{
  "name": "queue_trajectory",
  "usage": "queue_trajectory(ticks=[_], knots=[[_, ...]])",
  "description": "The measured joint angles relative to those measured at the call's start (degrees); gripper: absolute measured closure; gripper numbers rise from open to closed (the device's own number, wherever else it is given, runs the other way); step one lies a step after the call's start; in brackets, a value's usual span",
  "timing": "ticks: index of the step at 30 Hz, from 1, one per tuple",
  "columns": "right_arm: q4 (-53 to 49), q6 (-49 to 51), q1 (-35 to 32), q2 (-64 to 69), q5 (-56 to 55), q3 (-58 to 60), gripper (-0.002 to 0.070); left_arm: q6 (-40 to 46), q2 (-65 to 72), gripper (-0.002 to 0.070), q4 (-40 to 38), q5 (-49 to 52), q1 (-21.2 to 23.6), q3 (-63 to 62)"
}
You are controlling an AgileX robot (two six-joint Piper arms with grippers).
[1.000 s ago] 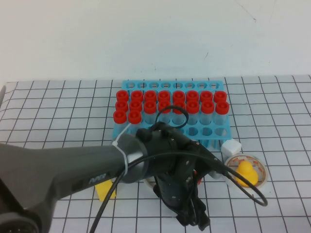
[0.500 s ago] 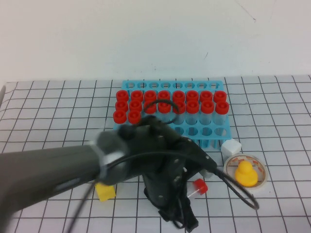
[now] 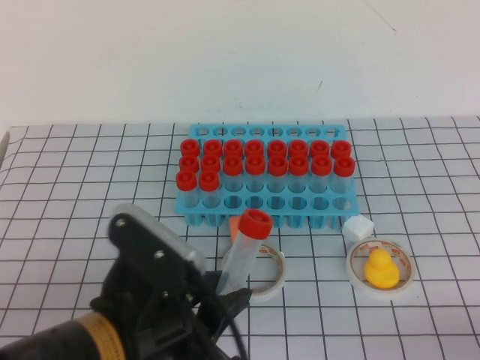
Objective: Place the test tubes
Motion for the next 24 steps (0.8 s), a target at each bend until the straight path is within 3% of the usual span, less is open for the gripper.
queue_trajectory(ticks=[8, 12, 20, 24], knots=[[34.6, -35.5, 0.0, 0.0, 5.6, 0.0, 0.0678, -2.6, -1.7, 0.0464, -0.1, -10.3, -0.1, 2.7], [38.0, -46.5, 0.0, 0.0, 10.2, -2.3, 0.0678, -5.3, -0.3, 0.0464, -0.1, -17.2, -0.1, 2.7], [38.6, -53.5, 0.0, 7.5, 11.6, -11.4, 0.0669, -11.1, 3.3, 0.0464, 5.1, -24.0, -0.1, 2.7], [38.7, -58.4, 0.1, 16.0, 14.1, -15.9, 0.0591, -12.5, 4.2, 0.0464, 7.7, -25.4, -0.1, 2.7]])
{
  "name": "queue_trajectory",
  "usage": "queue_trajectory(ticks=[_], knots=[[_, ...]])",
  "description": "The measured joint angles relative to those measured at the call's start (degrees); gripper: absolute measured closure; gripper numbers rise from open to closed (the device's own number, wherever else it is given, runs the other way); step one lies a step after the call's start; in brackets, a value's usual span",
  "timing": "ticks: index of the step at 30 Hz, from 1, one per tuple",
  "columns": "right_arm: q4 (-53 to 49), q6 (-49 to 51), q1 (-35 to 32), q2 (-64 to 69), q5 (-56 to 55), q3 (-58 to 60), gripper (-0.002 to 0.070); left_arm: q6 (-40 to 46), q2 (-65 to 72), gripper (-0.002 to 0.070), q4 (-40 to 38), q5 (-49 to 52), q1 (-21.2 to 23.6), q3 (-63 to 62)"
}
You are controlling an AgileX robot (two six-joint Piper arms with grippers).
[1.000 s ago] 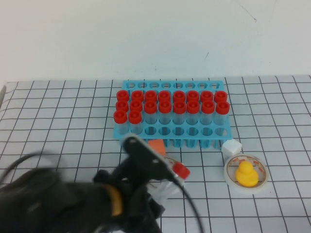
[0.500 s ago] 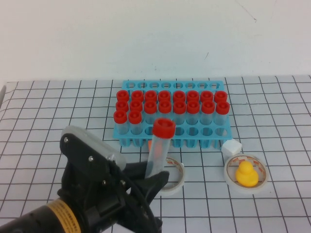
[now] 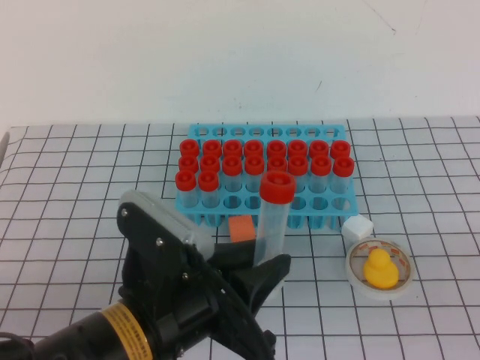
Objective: Place the test tubes
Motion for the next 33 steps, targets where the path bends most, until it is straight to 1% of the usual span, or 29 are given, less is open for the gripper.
queue_trajectory(ticks=[2, 5, 7, 9, 13, 16, 19, 23, 26, 30, 33], knots=[[1.5, -3.7, 0.1, 4.8, 2.3, -2.2, 0.0507, -0.2, 0.4, 0.0464, 1.5, -1.5, 0.0, 0.0], [3.6, -9.7, 0.1, 12.1, 7.4, -5.1, 0.0359, -0.2, 1.4, 0.0464, 3.2, -4.9, 0.0, 0.0], [3.8, -13.3, 0.2, 17.0, 11.3, -7.2, 0.0296, -0.2, 2.0, 0.0464, 4.2, -7.8, 0.0, 0.0], [3.8, -16.3, 0.3, 22.4, 15.3, -9.5, 0.0265, -0.2, 2.4, 0.0464, 4.6, -10.4, 0.0, 0.0], [3.8, -19.1, 0.5, 31.0, 21.4, -15.3, 0.0244, -0.3, 3.1, 0.0464, 4.7, -15.6, 0.0, 0.0], [3.8, -20.6, 2.9, 35.9, 22.5, -20.0, 0.0241, -0.3, 3.6, 0.0464, 4.7, -18.1, 0.0, 0.0], [3.8, -23.3, 8.2, 40.5, 21.3, -23.9, 0.0239, -0.3, 4.1, 0.0464, 4.7, -19.3, 0.0, 0.0], [3.9, -28.0, 18.5, 45.9, 13.4, -28.6, 0.0238, -0.3, 4.9, 0.0464, 4.6, -20.1, 0.0, 0.0], [4.2, -30.4, 24.7, 50.6, 8.1, -31.8, 0.0238, -0.3, 5.4, 0.0464, 4.6, -20.7, 0.0, 0.0], [4.2, -31.7, 30.2, 57.1, 6.3, -36.3, 0.0238, -0.3, 5.5, 0.0464, 4.6, -21.6, 0.0, 0.0], [4.2, -32.1, 32.4, 61.0, 6.1, -39.2, 0.0238, -0.3, 5.5, 0.0464, 4.5, -21.9, 0.0, 0.0]])
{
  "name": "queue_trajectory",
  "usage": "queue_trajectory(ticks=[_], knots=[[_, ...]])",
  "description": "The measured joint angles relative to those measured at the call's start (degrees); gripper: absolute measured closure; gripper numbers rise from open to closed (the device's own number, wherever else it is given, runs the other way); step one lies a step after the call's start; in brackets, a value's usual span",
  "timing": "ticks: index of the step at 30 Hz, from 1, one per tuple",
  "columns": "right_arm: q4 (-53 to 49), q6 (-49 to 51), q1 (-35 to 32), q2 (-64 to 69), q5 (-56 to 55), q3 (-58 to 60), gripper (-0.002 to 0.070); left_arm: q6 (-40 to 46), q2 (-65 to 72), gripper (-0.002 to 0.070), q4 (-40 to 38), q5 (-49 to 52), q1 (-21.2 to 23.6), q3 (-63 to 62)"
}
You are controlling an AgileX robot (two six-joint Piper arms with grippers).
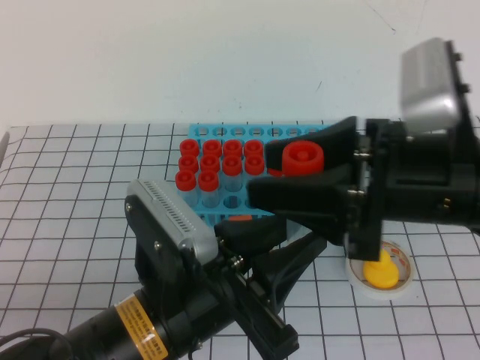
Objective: Place the test tubes
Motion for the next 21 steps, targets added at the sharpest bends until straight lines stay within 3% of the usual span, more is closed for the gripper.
queue_trajectory(ticks=[4, 10, 21], knots=[[0.1, 0.0, 0.7, 2.4, -0.2, -2.1, 0.0265, 0.1, 0.0, 0.0464, 0.0, 0.0, 0.0, 0.0], [0.1, -0.1, 0.9, 2.3, -0.2, -2.5, 0.0409, 0.1, 0.0, 0.0464, -0.6, 0.0, 0.0, 0.0], [0.0, -0.4, 1.0, 1.9, -0.4, -2.5, 0.0412, 0.0, 0.0, 0.0464, -0.6, 0.0, 0.0, 0.0]])
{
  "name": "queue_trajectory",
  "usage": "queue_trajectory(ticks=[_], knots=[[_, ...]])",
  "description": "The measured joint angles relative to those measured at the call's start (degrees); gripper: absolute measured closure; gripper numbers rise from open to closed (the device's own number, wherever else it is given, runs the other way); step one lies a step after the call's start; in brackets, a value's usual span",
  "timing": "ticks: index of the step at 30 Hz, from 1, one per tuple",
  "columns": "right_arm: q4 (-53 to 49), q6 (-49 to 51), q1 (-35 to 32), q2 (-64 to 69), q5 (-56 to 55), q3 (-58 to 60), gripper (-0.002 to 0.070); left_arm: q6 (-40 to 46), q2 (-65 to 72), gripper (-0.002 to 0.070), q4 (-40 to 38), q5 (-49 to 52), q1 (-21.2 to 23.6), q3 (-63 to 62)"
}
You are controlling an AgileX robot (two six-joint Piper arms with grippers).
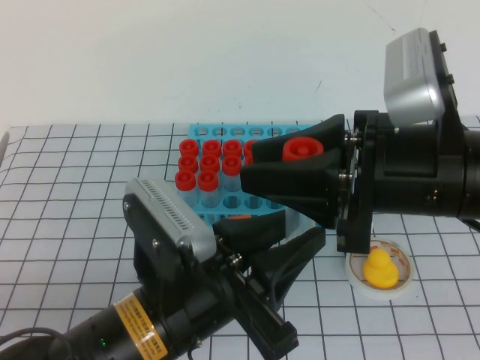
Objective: Place the test tubes
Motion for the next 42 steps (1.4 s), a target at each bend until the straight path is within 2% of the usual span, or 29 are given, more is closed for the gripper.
queue_trajectory(ticks=[6, 12, 19, 22, 24, 28, 30, 34, 42], knots=[[0.0, -1.6, 0.0, 0.0, 0.0, 0.0, 0.0413, 0.3, 0.0, 0.0449, 0.0, 0.0, 0.0, 0.0], [0.1, -4.1, 0.0, -0.8, -4.2, -0.1, 0.0413, 7.7, -0.1, 0.0246, -0.2, 3.8, 0.0, 0.0], [0.6, -5.3, 0.0, -4.3, -14.2, -0.1, 0.0413, 15.4, -6.2, 0.0216, -1.9, 18.3, 0.0, 0.0], [1.0, -5.4, 0.0, -4.7, -15.6, -0.1, 0.0413, 18.8, -12.5, 0.0266, -2.3, 29.3, 0.0, 0.0], [1.0, -5.4, 0.0, -4.7, -15.9, -0.1, 0.0413, 20.2, -17.4, 0.0347, -2.4, 38.0, 0.0, 0.0], [1.1, -5.4, 0.0, -4.7, -16.0, -0.1, 0.0413, 21.1, -26.5, 0.0578, -2.5, 52.3, 0.0, 0.1], [1.1, -5.4, 0.0, -4.7, -16.2, -0.1, 0.0413, 21.2, -31.1, 0.0634, -2.5, 57.9, 0.0, 0.7], [1.1, -5.4, 0.0, -4.7, -16.2, -0.1, 0.0414, 21.2, -41.5, 0.0667, -2.6, 61.4, 0.0, 4.6], [1.1, -4.9, 0.0, -4.7, -16.2, -0.1, 0.0414, 19.1, -58.8, 0.0675, -2.8, 62.3, 0.0, 15.1]])
